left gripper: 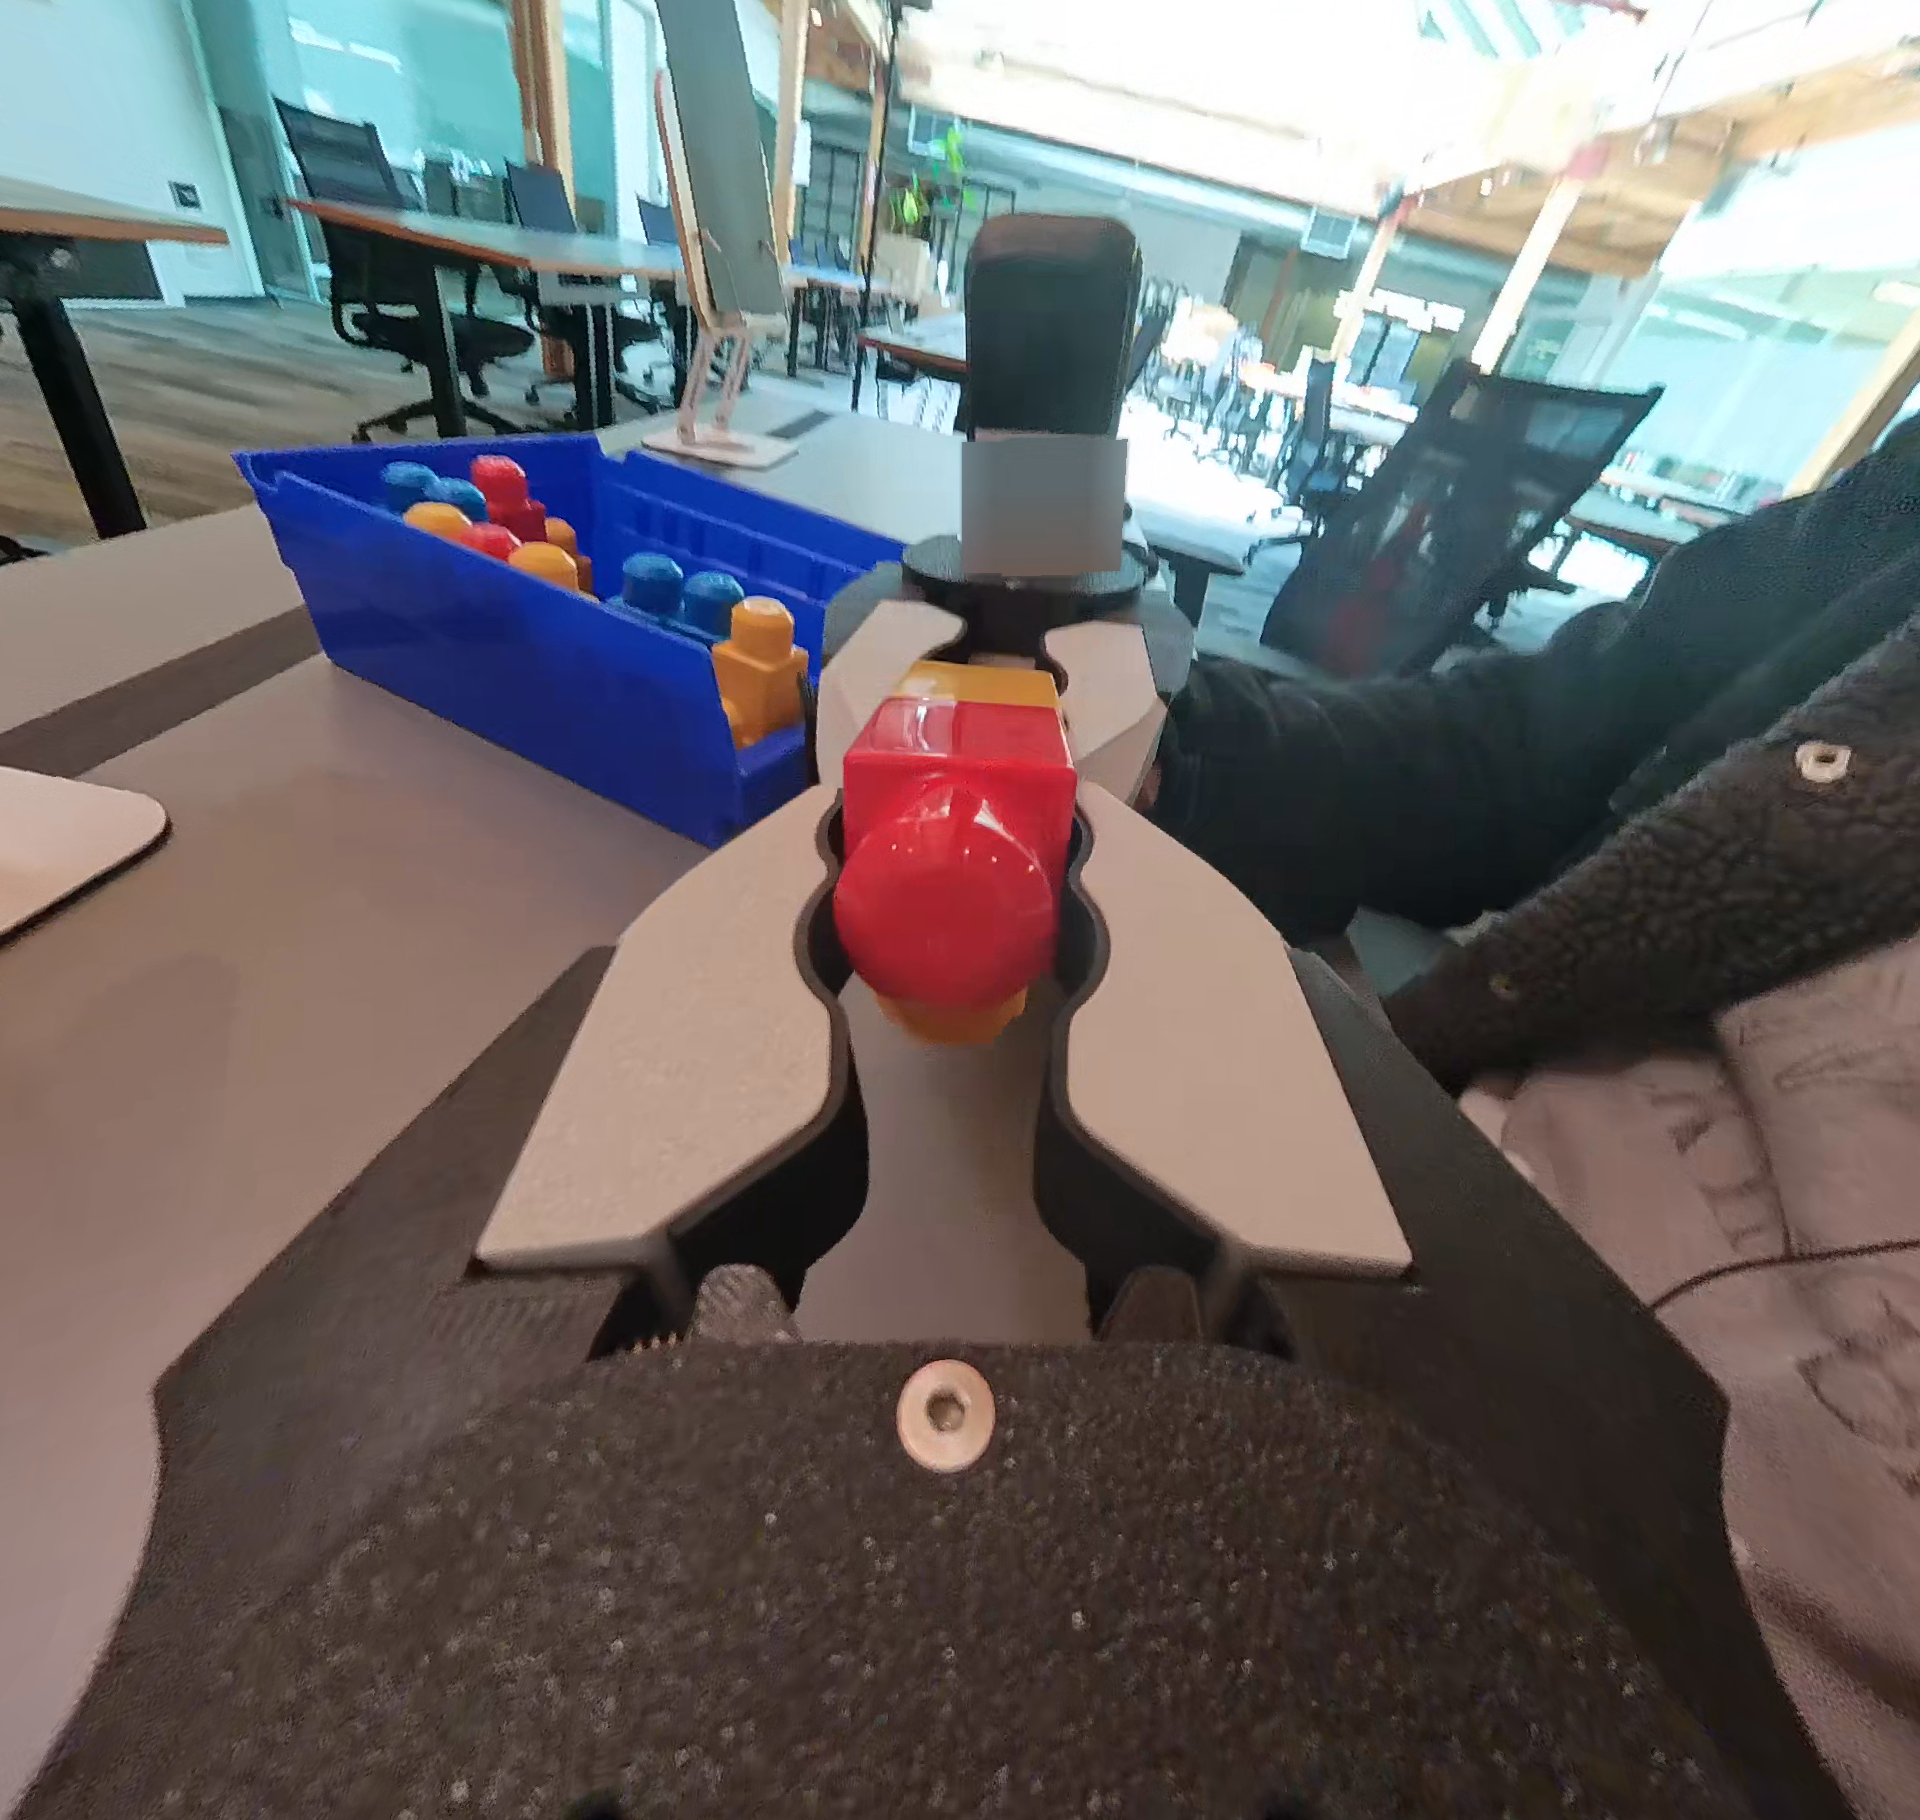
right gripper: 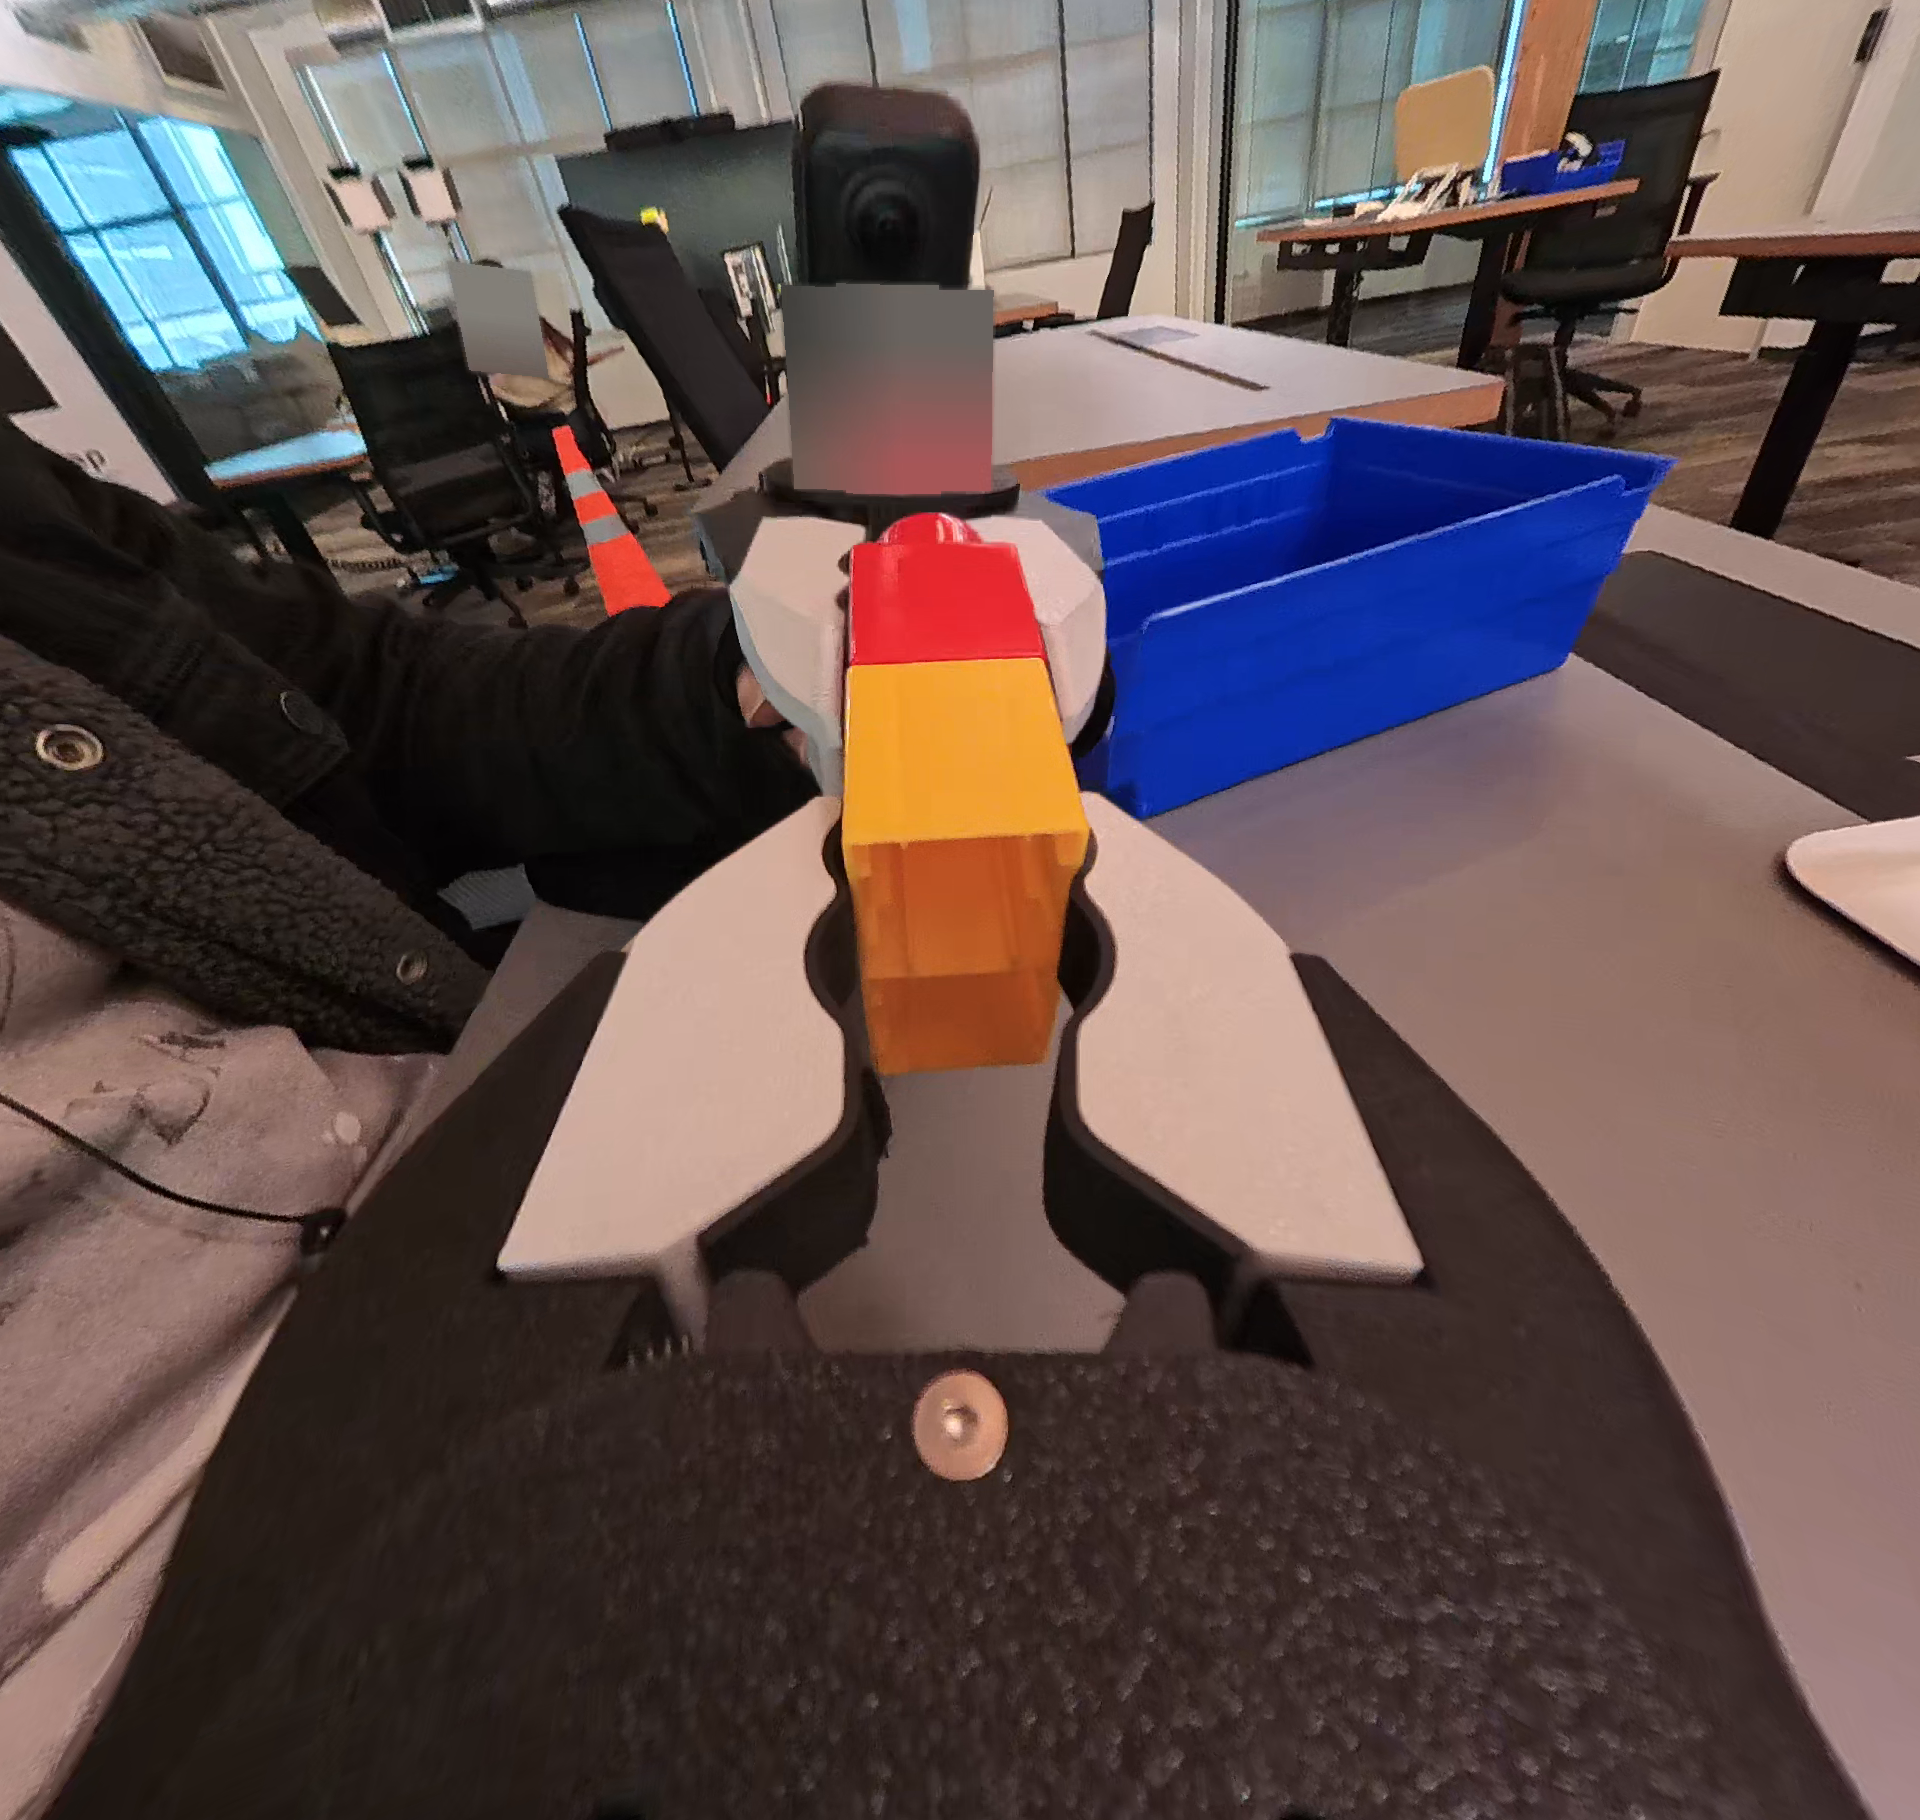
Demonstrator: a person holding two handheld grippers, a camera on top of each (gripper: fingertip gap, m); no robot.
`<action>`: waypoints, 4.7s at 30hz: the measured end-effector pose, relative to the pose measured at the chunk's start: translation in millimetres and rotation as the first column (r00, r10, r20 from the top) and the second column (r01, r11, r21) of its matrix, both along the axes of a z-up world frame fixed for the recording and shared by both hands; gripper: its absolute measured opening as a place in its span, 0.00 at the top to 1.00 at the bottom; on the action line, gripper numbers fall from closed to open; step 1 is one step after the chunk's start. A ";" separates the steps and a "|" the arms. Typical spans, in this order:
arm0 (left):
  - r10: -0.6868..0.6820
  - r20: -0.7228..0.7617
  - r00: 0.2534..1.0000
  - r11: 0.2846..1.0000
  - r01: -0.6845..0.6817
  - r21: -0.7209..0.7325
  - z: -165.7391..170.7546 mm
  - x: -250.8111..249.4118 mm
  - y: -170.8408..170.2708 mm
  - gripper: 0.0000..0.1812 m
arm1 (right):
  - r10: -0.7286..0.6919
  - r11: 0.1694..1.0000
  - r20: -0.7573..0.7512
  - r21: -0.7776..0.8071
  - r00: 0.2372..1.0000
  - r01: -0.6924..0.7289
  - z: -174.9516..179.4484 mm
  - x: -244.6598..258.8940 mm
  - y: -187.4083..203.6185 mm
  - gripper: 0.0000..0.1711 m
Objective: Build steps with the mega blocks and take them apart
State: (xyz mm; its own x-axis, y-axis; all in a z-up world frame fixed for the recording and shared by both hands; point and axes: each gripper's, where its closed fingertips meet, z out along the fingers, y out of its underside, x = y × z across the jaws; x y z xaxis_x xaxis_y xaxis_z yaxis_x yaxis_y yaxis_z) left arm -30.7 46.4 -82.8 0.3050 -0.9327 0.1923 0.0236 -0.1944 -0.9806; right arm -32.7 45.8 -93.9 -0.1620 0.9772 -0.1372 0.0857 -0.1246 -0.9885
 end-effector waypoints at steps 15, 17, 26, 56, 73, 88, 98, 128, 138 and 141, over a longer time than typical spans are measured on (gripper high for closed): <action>0.005 -0.078 0.997 0.993 0.005 0.119 -6.2 6.2 -7.6 0.72 | 0.037 0.999 -0.054 -0.018 0.998 -0.038 10.9 3.2 -5.0 0.79; 0.001 -0.065 0.998 0.993 0.007 0.118 -6.5 7.9 -8.2 0.71 | 0.037 0.999 -0.098 -0.025 0.995 -0.039 18.3 6.5 -4.2 0.79; 0.005 -0.006 1.000 0.994 -0.004 0.111 -12.8 31.3 -10.1 0.74 | -0.011 1.000 -0.305 -0.024 0.952 0.003 47.4 13.3 -3.4 0.79; -0.025 -0.410 0.912 0.997 0.051 0.053 -60.5 6.8 -11.1 0.80 | 0.061 0.960 0.467 0.216 0.882 -0.181 -62.5 41.4 -3.1 0.79; -0.030 -0.614 0.789 0.999 0.048 0.012 -108.0 11.9 -10.8 0.80 | 0.014 0.961 0.316 0.259 0.949 -0.100 -20.1 36.2 -7.9 0.76; 0.125 -0.452 0.883 0.984 -0.052 0.170 -71.5 11.0 6.2 0.66 | -0.075 0.960 0.195 0.281 0.978 0.018 10.4 50.0 13.1 0.84; 0.276 -0.281 0.919 0.947 -0.209 0.245 -33.5 -5.8 25.2 0.69 | -0.460 0.845 0.188 0.393 0.868 0.362 80.1 162.4 150.1 0.83; 0.393 -0.184 0.901 0.891 -0.323 0.318 -21.3 -18.7 39.6 0.73 | -0.533 0.843 0.763 0.440 0.365 0.310 -61.8 296.4 316.6 0.81; 0.387 -0.189 0.903 0.895 -0.317 0.315 -22.1 -18.3 38.2 0.73 | -0.500 0.858 0.823 0.428 0.269 0.284 -59.6 290.1 325.7 0.80; 0.384 -0.191 0.903 0.900 -0.319 0.296 -21.3 -20.0 37.6 0.75 | -0.507 0.853 0.812 0.425 0.288 0.302 -41.4 287.8 321.6 0.77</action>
State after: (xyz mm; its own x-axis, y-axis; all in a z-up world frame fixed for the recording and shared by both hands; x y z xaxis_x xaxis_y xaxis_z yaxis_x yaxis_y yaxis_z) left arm -50.7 84.0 -104.1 0.6285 -0.7622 -0.1550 -0.1970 0.0368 -0.9797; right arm 255.1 367.4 -135.3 0.3735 0.8989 0.2291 0.8852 -0.2716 -0.3778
